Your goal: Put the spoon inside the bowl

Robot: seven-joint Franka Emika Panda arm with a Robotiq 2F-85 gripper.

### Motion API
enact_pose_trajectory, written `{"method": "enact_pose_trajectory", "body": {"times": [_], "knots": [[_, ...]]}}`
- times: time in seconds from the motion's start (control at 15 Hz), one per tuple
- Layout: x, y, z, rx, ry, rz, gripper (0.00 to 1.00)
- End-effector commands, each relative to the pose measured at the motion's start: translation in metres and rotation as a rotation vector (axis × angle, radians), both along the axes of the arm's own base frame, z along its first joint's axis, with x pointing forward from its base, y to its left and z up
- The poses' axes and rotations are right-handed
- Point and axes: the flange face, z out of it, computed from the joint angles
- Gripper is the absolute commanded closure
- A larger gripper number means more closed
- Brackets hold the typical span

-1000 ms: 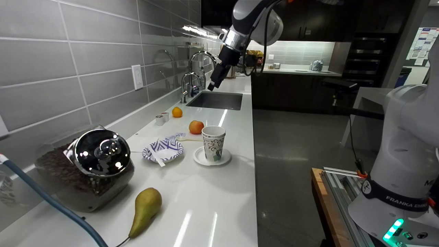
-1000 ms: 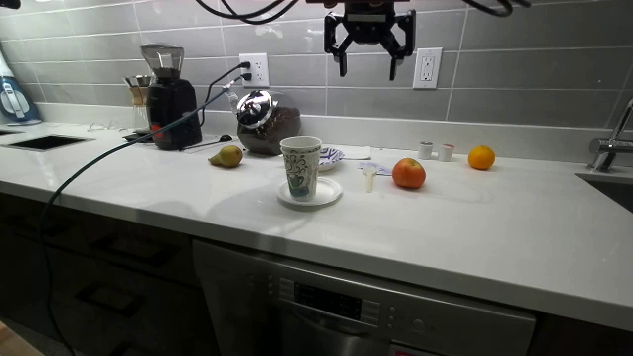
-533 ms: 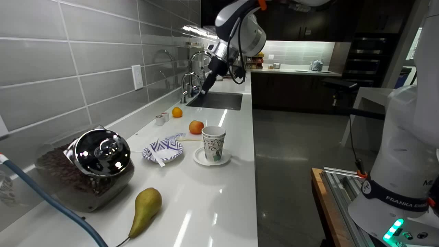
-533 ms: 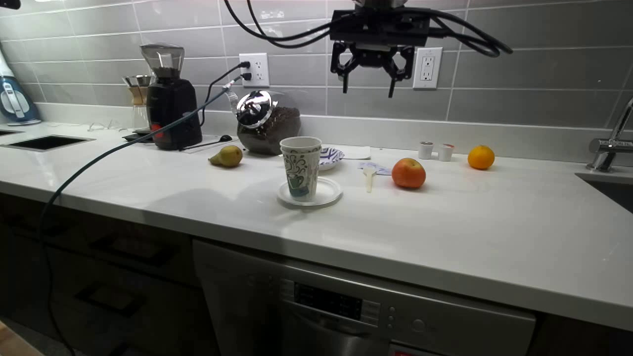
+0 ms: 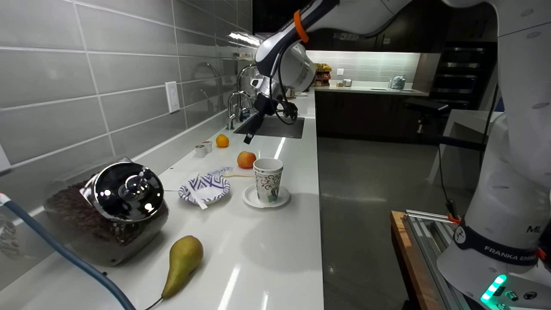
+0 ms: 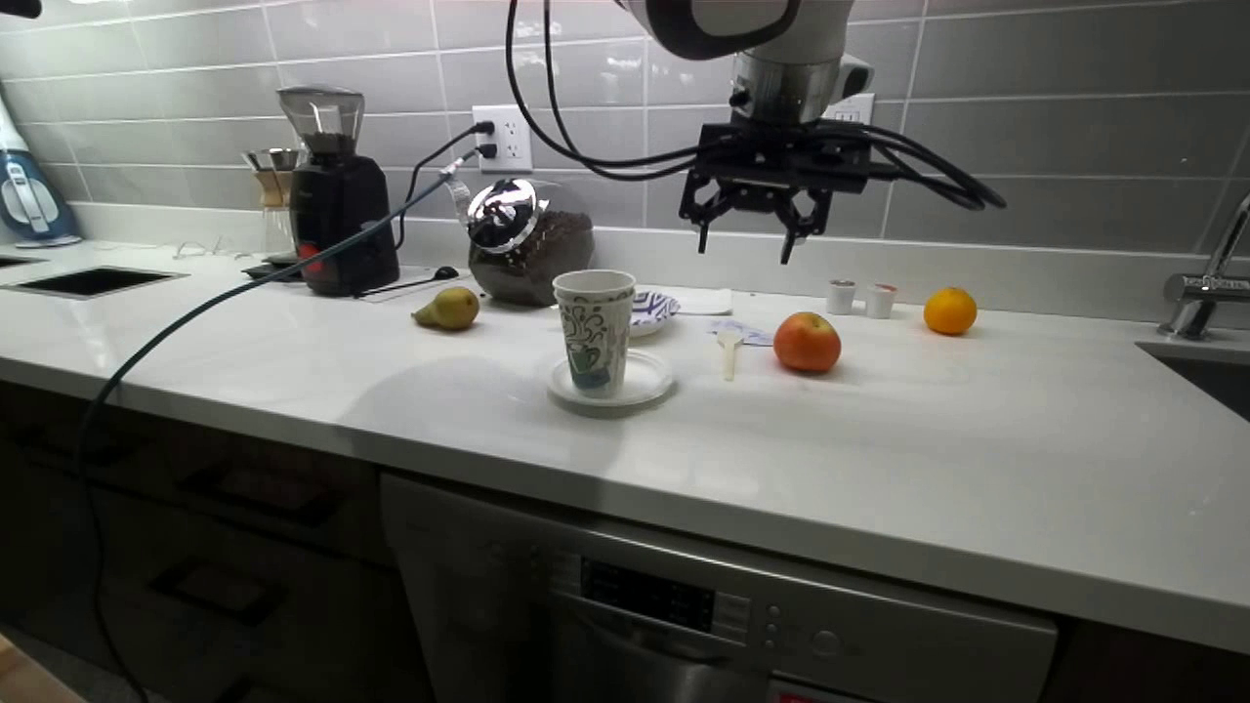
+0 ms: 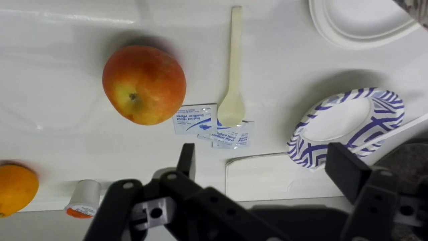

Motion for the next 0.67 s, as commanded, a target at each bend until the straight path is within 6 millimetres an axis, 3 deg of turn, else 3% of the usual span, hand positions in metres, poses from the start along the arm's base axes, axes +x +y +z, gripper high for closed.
{"method": "enact_pose_trajectory", "body": {"times": [0.0,0.13,0.2,0.27,0.6], "knots": [[0.016,-0.004,-0.018,-0.005,0.03,0.006,0.0],[0.02,-0.003,-0.028,-0.001,0.054,-0.022,0.0],[0.023,-0.003,-0.029,0.001,0.046,-0.037,0.0],[0.012,0.0,-0.027,0.007,0.045,-0.015,0.0],[0.02,0.003,-0.031,-0.03,0.034,-0.024,0.0]]}}
